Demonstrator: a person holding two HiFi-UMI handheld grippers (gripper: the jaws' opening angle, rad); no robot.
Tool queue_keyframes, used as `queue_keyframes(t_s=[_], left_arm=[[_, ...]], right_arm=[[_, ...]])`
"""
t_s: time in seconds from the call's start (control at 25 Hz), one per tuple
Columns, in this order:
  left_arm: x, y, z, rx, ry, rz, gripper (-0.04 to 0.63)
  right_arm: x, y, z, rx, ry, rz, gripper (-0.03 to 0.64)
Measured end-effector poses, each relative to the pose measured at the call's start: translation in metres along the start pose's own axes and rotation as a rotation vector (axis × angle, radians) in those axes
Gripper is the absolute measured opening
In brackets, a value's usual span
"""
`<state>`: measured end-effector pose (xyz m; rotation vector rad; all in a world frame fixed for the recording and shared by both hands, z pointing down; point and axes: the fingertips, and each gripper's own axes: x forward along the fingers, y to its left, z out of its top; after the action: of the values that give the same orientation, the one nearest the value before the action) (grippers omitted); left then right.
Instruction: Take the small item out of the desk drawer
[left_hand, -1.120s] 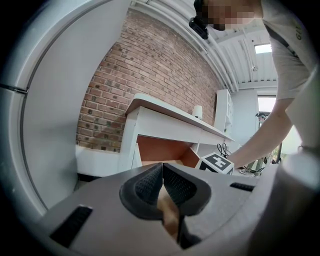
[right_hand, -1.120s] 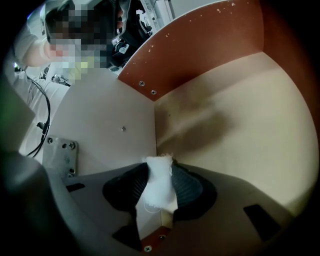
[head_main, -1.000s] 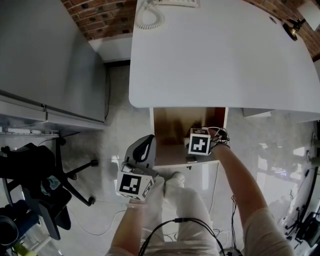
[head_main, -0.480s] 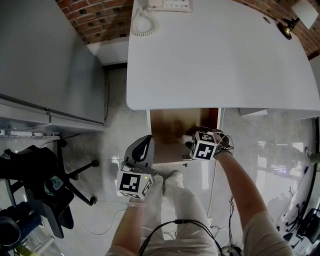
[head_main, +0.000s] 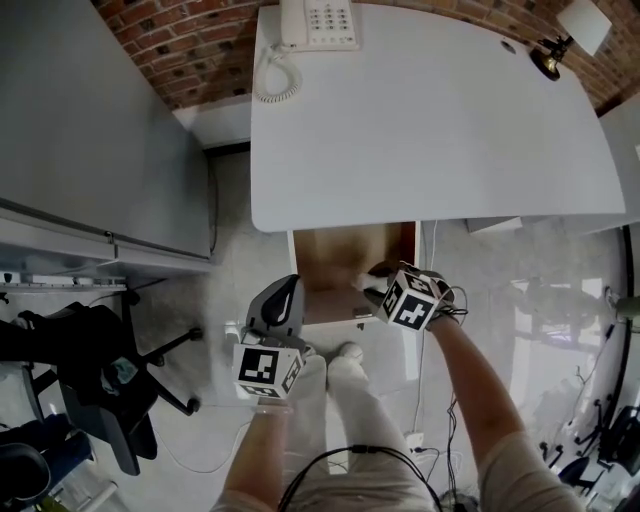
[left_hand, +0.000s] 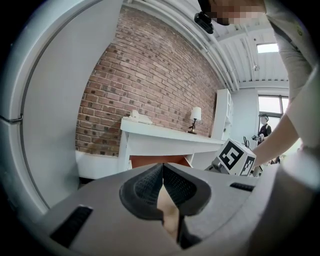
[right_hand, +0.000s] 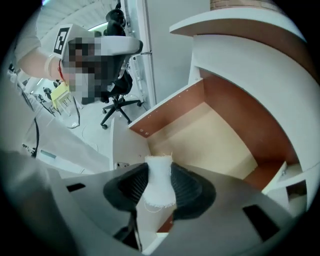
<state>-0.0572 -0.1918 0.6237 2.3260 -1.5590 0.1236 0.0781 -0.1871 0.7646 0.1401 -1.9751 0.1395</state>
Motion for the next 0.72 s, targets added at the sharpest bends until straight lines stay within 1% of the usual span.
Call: queue_keyframes(t_s=[0.32,0.48,0.72], left_arm=[[-0.008,-0.003,0.025,0.01,0.011,-0.003,0.006],[-0.019,-0.003,0.034,0.017,0.018,0.0,0.005],[-0.033,-0.005,0.045,0.007,0.021,0.014,0.005]], right_arm=[[-0.049,0.002,0.023,0.146,-0.147,-0.071,0.15],[-0.07,0.005,0.031,0.189,-0.216,-0.102,0.15],[-0.098,0.012,0.047,0.236,-0.305,-0.129,0.15]])
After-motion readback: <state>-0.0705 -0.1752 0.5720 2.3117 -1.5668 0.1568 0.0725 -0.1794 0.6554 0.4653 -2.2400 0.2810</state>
